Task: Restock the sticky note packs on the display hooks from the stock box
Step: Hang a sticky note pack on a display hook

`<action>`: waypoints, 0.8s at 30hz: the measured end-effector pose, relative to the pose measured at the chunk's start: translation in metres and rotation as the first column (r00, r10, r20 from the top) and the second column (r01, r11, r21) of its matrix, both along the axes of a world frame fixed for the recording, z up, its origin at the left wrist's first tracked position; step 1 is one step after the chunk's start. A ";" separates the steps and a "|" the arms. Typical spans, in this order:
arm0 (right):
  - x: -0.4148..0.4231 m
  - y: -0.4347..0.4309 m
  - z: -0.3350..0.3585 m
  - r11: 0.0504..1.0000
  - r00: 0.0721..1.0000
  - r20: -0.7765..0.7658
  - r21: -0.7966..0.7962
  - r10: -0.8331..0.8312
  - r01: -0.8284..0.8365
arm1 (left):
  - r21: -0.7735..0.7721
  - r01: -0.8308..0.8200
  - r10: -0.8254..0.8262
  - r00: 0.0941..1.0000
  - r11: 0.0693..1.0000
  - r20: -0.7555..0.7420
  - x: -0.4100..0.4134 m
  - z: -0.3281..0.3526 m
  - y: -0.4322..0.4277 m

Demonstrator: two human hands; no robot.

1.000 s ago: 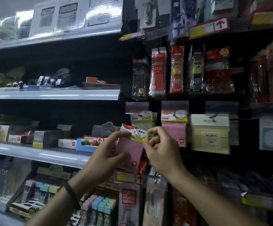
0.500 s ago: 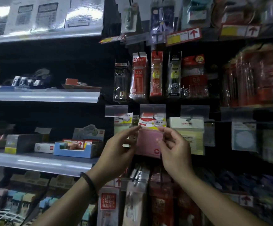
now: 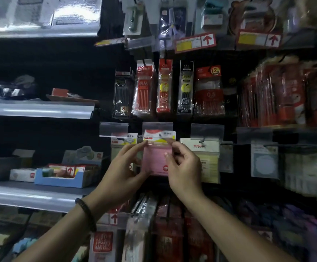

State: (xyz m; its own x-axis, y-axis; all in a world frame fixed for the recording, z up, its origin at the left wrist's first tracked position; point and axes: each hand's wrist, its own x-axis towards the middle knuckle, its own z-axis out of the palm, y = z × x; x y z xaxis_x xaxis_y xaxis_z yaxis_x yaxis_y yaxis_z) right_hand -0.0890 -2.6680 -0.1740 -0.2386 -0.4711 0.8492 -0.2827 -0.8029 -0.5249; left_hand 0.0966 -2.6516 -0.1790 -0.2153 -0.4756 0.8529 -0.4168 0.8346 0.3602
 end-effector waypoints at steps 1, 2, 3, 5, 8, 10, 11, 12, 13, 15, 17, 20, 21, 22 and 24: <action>-0.001 -0.001 0.000 1.000 1.000 -0.006 0.006 -0.006 0.006 | 0.005 0.003 -0.003 1.000 1.000 -0.002 -0.001 0.001 -0.001; -0.001 -0.002 0.001 1.000 1.000 -0.013 0.007 -0.012 0.012 | 0.006 0.005 -0.005 1.000 1.000 -0.002 -0.002 0.002 -0.002; -0.002 -0.002 0.001 1.000 1.000 -0.021 0.008 -0.016 0.016 | 0.004 0.000 0.000 1.000 1.000 0.004 -0.003 0.003 -0.003; -0.003 -0.004 0.003 0.999 0.999 -0.038 0.018 -0.036 0.037 | -0.004 -0.037 0.037 0.999 0.999 0.031 -0.005 0.007 -0.006; -0.004 -0.005 0.005 0.988 0.984 -0.101 0.026 -0.147 0.150 | 0.038 -0.079 0.077 0.995 0.996 0.068 -0.008 0.009 -0.013; -0.005 -0.001 0.008 0.959 0.939 -0.206 0.012 -0.274 0.283 | 0.066 -0.119 0.112 0.988 0.991 0.104 -0.012 0.011 -0.018; -0.005 0.002 0.009 0.936 0.901 -0.268 -0.003 -0.341 0.353 | 0.068 -0.138 0.130 0.985 0.988 0.117 -0.014 0.012 -0.020; -0.005 0.004 0.011 0.915 0.864 -0.323 -0.009 -0.385 0.404 | 0.066 -0.158 0.148 0.980 0.985 0.130 -0.016 0.013 -0.023; -0.004 0.007 0.012 0.901 0.839 -0.363 -0.003 -0.406 0.434 | 0.069 -0.177 0.166 0.975 0.982 0.149 -0.018 0.014 -0.025; -0.004 0.011 0.015 0.894 0.825 -0.406 0.042 -0.393 0.447 | 0.080 -0.206 0.188 0.964 0.975 0.189 -0.020 0.015 -0.028; -0.004 0.015 0.015 0.895 0.825 -0.430 0.078 -0.368 0.440 | 0.091 -0.219 0.196 0.958 0.972 0.208 -0.022 0.013 -0.028; -0.008 0.025 0.009 0.892 0.814 -0.461 0.095 -0.354 0.441 | 0.084 -0.226 0.206 0.957 0.970 0.203 -0.020 0.005 -0.021; -0.010 0.029 0.005 0.892 0.811 -0.462 0.085 -0.359 0.443 | 0.083 -0.226 0.207 0.958 0.971 0.197 -0.018 0.001 -0.016; -0.012 0.033 0.000 0.893 0.809 -0.458 0.068 -0.368 0.445 | 0.087 -0.228 0.208 0.959 0.970 0.191 -0.017 -0.004 -0.010; -0.016 0.045 -0.015 0.904 0.822 -0.430 0.030 -0.374 0.427 | 0.097 -0.241 0.222 0.959 0.966 0.175 -0.015 -0.018 0.008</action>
State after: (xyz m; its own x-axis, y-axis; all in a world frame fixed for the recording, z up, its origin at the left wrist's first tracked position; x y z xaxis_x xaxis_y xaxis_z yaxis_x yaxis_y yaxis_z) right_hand -0.1051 -2.6228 -0.1887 -0.0774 -0.5135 0.8546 -0.7731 -0.5103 -0.3767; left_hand 0.0819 -2.6431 -0.1970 -0.2176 -0.6224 0.7519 -0.6539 0.6649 0.3611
